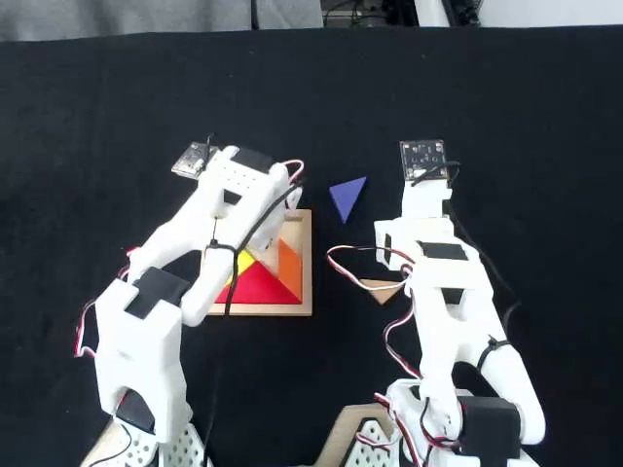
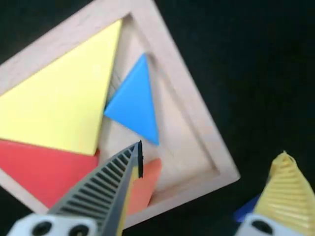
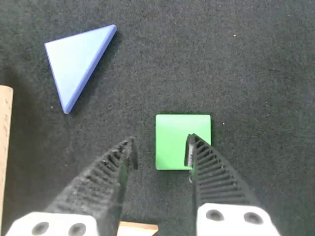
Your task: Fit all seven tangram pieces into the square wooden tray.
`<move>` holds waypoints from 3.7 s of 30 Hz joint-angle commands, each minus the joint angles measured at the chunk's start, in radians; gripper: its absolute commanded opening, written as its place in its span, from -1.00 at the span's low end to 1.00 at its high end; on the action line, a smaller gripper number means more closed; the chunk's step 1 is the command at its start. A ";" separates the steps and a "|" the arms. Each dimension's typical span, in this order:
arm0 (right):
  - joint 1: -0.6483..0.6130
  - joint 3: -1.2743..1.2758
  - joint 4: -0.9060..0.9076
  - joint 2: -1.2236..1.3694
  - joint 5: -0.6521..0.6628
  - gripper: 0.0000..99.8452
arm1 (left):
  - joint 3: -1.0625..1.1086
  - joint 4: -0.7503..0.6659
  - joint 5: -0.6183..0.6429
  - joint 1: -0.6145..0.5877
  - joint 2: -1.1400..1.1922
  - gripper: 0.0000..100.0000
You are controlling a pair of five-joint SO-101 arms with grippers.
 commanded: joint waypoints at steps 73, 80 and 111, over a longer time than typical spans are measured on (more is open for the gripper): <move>-0.006 -0.183 0.276 -0.035 -0.051 -0.49 | 1.360 -0.123 -1.478 -0.938 -1.803 -0.21; 0.003 -0.332 0.299 0.173 -0.083 -0.49 | 1.566 -0.218 -1.653 -0.878 -1.872 -0.21; 0.058 -0.670 0.493 0.593 -0.051 -0.49 | 1.732 -0.106 -1.663 -0.792 -2.283 -0.21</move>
